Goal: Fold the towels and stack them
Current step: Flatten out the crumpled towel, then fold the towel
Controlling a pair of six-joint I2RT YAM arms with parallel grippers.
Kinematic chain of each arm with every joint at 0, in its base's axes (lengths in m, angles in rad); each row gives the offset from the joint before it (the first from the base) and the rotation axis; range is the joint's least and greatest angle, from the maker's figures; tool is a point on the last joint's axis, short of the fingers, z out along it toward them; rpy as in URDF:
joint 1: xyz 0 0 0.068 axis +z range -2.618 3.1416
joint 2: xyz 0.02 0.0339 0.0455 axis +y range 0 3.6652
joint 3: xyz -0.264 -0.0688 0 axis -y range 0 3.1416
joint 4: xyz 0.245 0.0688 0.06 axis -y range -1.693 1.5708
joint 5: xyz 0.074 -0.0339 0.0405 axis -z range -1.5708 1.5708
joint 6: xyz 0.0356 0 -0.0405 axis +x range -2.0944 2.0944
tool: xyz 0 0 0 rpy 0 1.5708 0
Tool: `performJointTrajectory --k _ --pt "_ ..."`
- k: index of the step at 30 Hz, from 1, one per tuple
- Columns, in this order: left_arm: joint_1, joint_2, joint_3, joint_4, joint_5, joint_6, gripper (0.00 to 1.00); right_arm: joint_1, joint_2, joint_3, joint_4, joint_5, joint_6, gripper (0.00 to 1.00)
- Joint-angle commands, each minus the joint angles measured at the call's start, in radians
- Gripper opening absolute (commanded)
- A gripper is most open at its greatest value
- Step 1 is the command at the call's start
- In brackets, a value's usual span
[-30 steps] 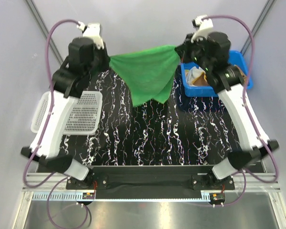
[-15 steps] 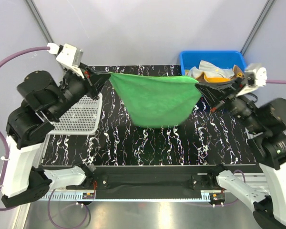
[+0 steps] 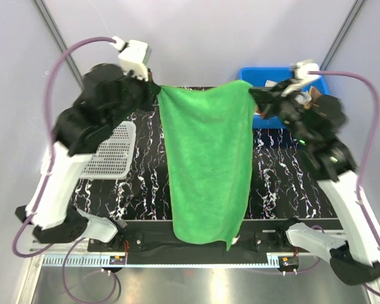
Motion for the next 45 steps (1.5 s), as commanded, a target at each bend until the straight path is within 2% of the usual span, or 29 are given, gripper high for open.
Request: performJointTrajectory --k 1,4,6,8,9,13,15,21,25,29,35,39,45 --pt "0.141 0.072 -0.075 0.062 0.002 0.032 0.0 0.003 0.127 -0.098 0.138 0.089 -0.054 0.0" --pt "0.228 0.149 -0.148 0.172 0.058 0.064 0.0 -0.018 0.261 -0.114 0.202 0.083 -0.096 0.0" --pt "0.26 0.236 -0.142 0.243 0.087 0.084 0.0 -0.054 0.369 -0.107 0.277 0.023 -0.096 0.0" --pt "0.311 0.313 -0.091 0.268 0.13 0.098 0.0 -0.087 0.442 -0.077 0.357 -0.029 -0.096 0.0" --pt "0.326 0.409 -0.021 0.268 0.143 0.101 0.0 -0.113 0.515 -0.059 0.374 -0.075 -0.094 0.0" --pt "0.389 0.627 0.145 0.26 0.194 0.124 0.0 -0.179 0.684 0.064 0.452 -0.195 -0.088 0.0" --pt "0.403 0.687 0.162 0.282 0.241 0.124 0.0 -0.198 0.774 0.106 0.463 -0.267 -0.094 0.0" --pt "0.408 0.7 0.041 0.4 0.295 0.162 0.0 -0.215 0.933 0.196 0.477 -0.336 -0.16 0.0" --pt "0.408 0.687 -0.023 0.406 0.289 0.171 0.0 -0.221 0.934 0.173 0.486 -0.358 -0.16 0.0" --pt "0.406 0.603 -0.129 0.411 0.294 0.179 0.0 -0.22 0.855 0.103 0.468 -0.373 -0.165 0.0" --pt "0.388 0.453 -0.313 0.417 0.321 0.162 0.0 -0.218 0.68 -0.113 0.428 -0.368 -0.147 0.0" --pt "0.348 0.362 -0.443 0.389 0.34 0.15 0.0 -0.218 0.565 -0.32 0.431 -0.346 -0.107 0.0" --pt "0.296 0.269 -0.684 0.4 0.276 0.133 0.0 -0.198 0.442 -0.539 0.431 -0.324 0.072 0.02"
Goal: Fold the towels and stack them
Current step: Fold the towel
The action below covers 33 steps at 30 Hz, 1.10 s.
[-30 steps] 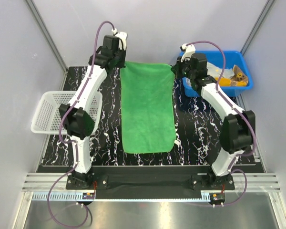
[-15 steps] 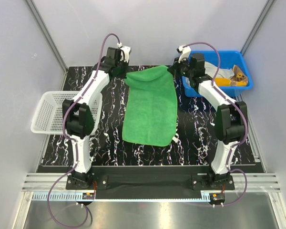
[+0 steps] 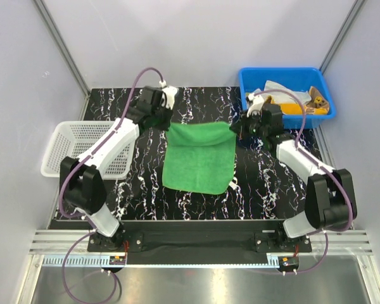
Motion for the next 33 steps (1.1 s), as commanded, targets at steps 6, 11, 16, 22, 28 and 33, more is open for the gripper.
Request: performJointTrajectory --k 6,11,16,22,28,33 --pt "-0.042 -0.104 -0.282 0.026 -0.018 -0.077 0.0 0.059 -0.188 -0.318 0.07 0.084 0.259 0.02" --pt "-0.134 -0.135 -0.348 -0.015 -0.071 -0.089 0.0 0.094 -0.249 -0.408 0.021 0.13 0.367 0.04" --pt "-0.165 -0.167 -0.416 -0.049 -0.105 -0.115 0.0 0.124 -0.3 -0.484 -0.036 0.168 0.434 0.2" --pt "-0.216 -0.205 -0.448 -0.112 -0.183 -0.155 0.18 0.124 -0.377 -0.461 -0.228 0.239 0.491 0.32" --pt "-0.214 -0.195 -0.396 -0.114 -0.213 -0.233 0.42 0.125 -0.334 -0.404 -0.188 0.216 0.479 0.39" --pt "-0.214 -0.138 -0.375 -0.071 -0.18 -0.334 0.43 0.133 -0.155 -0.288 -0.171 0.18 0.427 0.4"
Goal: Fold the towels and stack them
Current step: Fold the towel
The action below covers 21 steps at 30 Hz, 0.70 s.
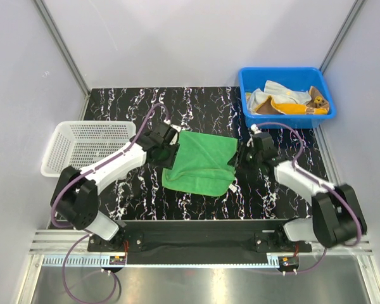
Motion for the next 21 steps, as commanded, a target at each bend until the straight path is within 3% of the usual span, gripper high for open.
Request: performJointTrajectory --k 1,7,10,16,20,21 --pt "0.002 0.041 0.042 0.051 -0.014 -0.102 0.43 0.016 0.131 0.102 0.018 -0.013 -0.04 0.4" --pt "0.001 0.12 0.01 0.032 0.006 -0.214 0.43 0.04 0.268 0.177 -0.026 -0.056 -0.08 0.41" --pt "0.002 0.128 -0.027 0.029 0.003 -0.241 0.45 0.066 0.255 0.171 -0.057 -0.02 -0.089 0.4" --pt "0.01 0.15 -0.067 0.055 0.006 -0.266 0.45 0.082 0.159 0.121 -0.091 -0.007 -0.091 0.19" --pt "0.013 0.156 -0.085 0.069 0.015 -0.269 0.37 0.083 0.109 0.063 -0.097 -0.021 -0.083 0.09" --pt "0.015 0.157 -0.084 0.068 0.017 -0.271 0.3 0.085 0.098 0.049 -0.096 -0.024 -0.079 0.07"
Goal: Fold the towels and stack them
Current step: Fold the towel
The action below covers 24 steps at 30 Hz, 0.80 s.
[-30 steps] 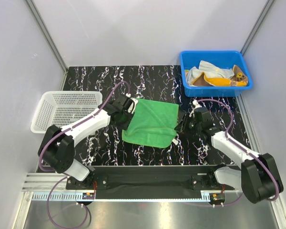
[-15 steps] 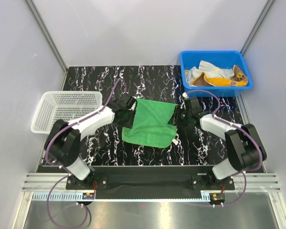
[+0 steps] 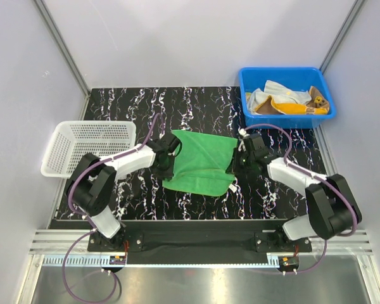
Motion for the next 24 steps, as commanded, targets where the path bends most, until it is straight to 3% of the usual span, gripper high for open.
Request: performJointTrajectory --k 1,3,6,9,14,19,24 --pt "0.008 -0.002 -0.008 0.037 0.009 -0.018 0.26 0.013 -0.077 -0.048 -0.008 -0.005 0.002 0.06" --pt "0.008 -0.003 -0.007 0.034 0.011 -0.015 0.1 0.014 -0.104 -0.082 -0.007 0.0 0.014 0.05" --pt "0.008 -0.011 -0.004 0.025 0.014 -0.012 0.0 0.012 -0.142 -0.103 -0.016 0.009 0.024 0.06" --pt "0.008 -0.023 0.009 -0.001 0.012 -0.018 0.0 0.014 -0.138 -0.065 -0.036 0.059 0.008 0.26" --pt "0.01 -0.028 0.036 -0.059 -0.037 -0.022 0.0 0.014 -0.04 0.035 -0.053 0.078 -0.05 0.39" --pt "0.012 -0.022 0.047 -0.081 -0.063 -0.021 0.0 0.013 0.112 0.136 -0.073 0.024 -0.097 0.44" --pt "0.013 -0.009 0.036 -0.075 -0.055 -0.022 0.0 0.012 0.166 0.159 -0.07 0.01 -0.114 0.45"
